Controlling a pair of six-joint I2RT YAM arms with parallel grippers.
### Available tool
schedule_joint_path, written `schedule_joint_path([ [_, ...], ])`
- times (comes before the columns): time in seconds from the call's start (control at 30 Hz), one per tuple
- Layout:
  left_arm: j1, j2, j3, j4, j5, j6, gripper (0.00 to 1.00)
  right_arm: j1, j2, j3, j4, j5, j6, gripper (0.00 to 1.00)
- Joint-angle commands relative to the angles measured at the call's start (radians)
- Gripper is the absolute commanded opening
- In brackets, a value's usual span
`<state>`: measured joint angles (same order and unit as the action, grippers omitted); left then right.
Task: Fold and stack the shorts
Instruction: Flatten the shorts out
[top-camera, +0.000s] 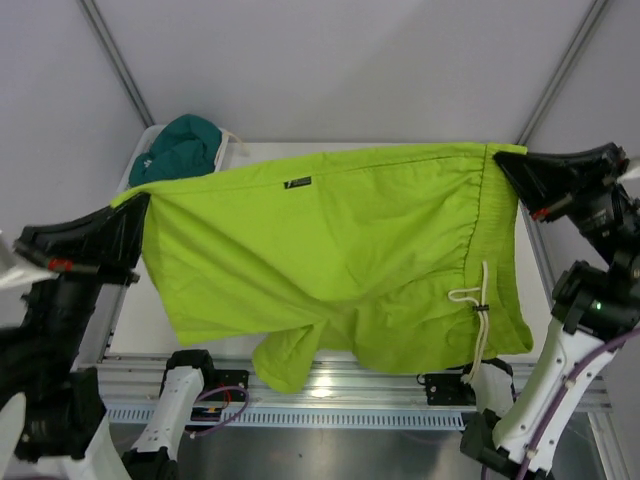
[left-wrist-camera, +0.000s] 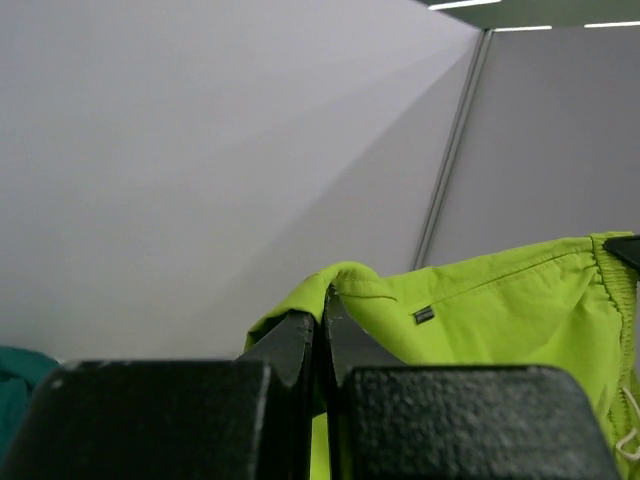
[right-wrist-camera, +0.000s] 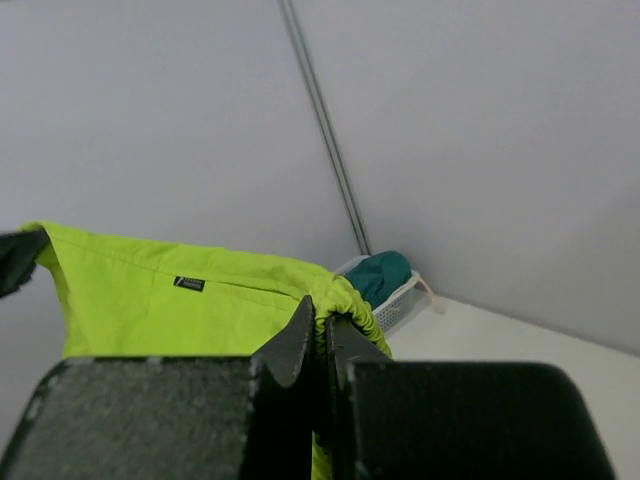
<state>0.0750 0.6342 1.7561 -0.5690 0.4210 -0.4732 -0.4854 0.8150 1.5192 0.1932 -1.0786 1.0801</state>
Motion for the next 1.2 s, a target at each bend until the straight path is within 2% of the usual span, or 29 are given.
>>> schedule_joint_path([
  [0.0, 0.003, 0.114, -0.213, 0.069, -0.030, -0.053, 0.00, 0.002, 0.156, -0.091, -0.028, 0.043, 0.049, 0.00],
  [0.1, 0.005, 0.133, -0.331, 0.193, -0.045, -0.120, 0.00, 0.002, 0.226, -0.190, 0.031, 0.074, 0.067, 0.00],
  [0.13, 0.005, 0.136, -0.460, 0.277, -0.050, -0.136, 0.00, 0.002, 0.245, -0.218, 0.061, 0.083, 0.073, 0.00],
  [0.2, 0.005, 0.153, -0.589, 0.378, -0.053, -0.186, 0.00, 0.005, 0.294, -0.311, 0.113, 0.104, 0.086, 0.00],
  [0.23, 0.005, 0.183, -0.666, 0.481, -0.054, -0.197, 0.00, 0.008, 0.312, -0.342, 0.159, 0.127, 0.093, 0.00],
  [0.37, -0.001, 0.304, -0.867, 0.710, -0.056, -0.240, 0.00, 0.069, 0.401, -0.448, 0.161, 0.222, -0.017, 0.00],
  [0.47, -0.038, 0.421, -0.943, 0.837, -0.109, -0.234, 0.00, 0.117, 0.505, -0.530, 0.256, 0.290, -0.029, 0.00],
  [0.6, -0.104, 0.590, -0.963, 0.940, -0.178, -0.217, 0.00, 0.189, 0.723, -0.545, 0.501, 0.321, 0.000, 0.00],
  [0.63, -0.116, 0.625, -0.962, 0.981, -0.185, -0.219, 0.00, 0.203, 0.822, -0.535, 0.541, 0.328, 0.006, 0.00],
  [0.8, -0.119, 0.847, -0.896, 1.081, -0.231, -0.237, 0.00, 0.269, 1.097, -0.401, 0.776, 0.370, 0.078, 0.00],
  [0.87, -0.119, 0.900, -0.867, 1.087, -0.243, -0.234, 0.00, 0.275, 1.221, -0.331, 0.816, 0.373, 0.106, 0.00],
  [1.0, -0.119, 1.015, -0.724, 1.066, -0.263, -0.237, 0.00, 0.286, 1.399, -0.095, 0.780, 0.390, 0.115, 0.00],
  [1.1, -0.119, 1.130, -0.567, 1.051, -0.264, -0.240, 0.00, 0.292, 1.550, 0.132, 0.723, 0.401, 0.119, 0.00],
  [1.13, -0.119, 1.163, -0.538, 1.045, -0.264, -0.243, 0.00, 0.292, 1.590, 0.256, 0.706, 0.404, 0.121, 0.01],
  [1.17, -0.119, 1.229, -0.515, 1.048, -0.257, -0.255, 0.00, 0.294, 1.631, 0.325, 0.684, 0.407, 0.121, 0.14],
])
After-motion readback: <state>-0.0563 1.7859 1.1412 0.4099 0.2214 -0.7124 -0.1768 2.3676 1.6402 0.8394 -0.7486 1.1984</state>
